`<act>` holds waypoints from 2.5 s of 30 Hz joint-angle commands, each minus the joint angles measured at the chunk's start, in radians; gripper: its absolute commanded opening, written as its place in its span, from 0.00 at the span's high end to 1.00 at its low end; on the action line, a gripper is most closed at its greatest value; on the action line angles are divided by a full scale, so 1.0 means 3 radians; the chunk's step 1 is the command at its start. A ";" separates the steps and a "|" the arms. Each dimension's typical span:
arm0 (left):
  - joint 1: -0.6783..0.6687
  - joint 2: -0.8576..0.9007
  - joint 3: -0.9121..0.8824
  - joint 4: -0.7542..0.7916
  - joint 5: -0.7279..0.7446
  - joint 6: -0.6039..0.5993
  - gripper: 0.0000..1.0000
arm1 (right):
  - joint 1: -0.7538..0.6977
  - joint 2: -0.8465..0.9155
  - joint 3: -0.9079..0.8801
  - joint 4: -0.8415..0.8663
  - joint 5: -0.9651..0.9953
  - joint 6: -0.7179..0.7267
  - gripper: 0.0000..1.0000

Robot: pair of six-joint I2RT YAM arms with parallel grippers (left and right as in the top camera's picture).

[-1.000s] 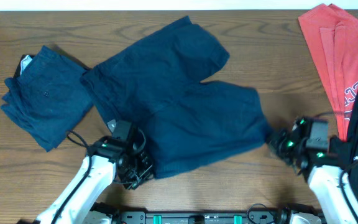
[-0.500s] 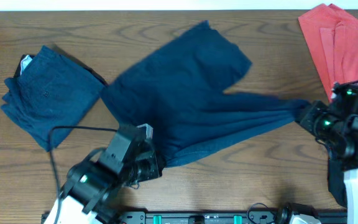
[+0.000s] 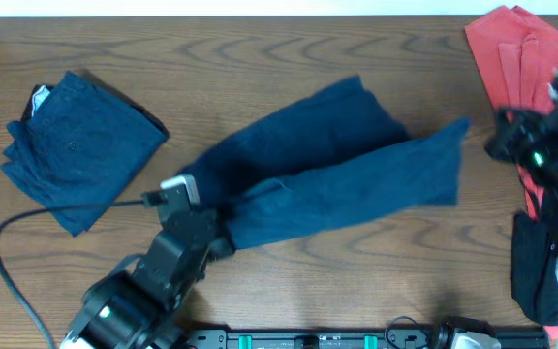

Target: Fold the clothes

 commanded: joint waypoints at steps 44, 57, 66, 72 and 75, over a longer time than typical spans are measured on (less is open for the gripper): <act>0.1115 0.1397 0.0031 0.0844 -0.0203 0.0114 0.94 | 0.1049 0.2707 -0.0084 0.0130 -0.0721 0.1005 0.37; 0.1115 0.1397 0.0031 0.0829 -0.0202 0.0114 0.94 | 0.1053 0.2717 -0.0179 0.0118 -0.0076 0.1061 0.36; 0.1115 0.1397 0.0031 0.0829 -0.0203 0.0114 0.94 | 0.1141 0.2750 -0.0256 0.0329 -0.0098 0.1049 0.37; 0.1115 0.1397 0.0031 0.0828 -0.0203 0.0116 0.94 | 0.1249 0.2801 -0.0256 0.0463 -0.0097 0.1050 0.61; 0.1115 0.1397 0.0031 0.0828 -0.0203 0.0116 0.94 | 0.1255 0.2818 -0.0256 0.0478 -0.0097 0.1049 0.99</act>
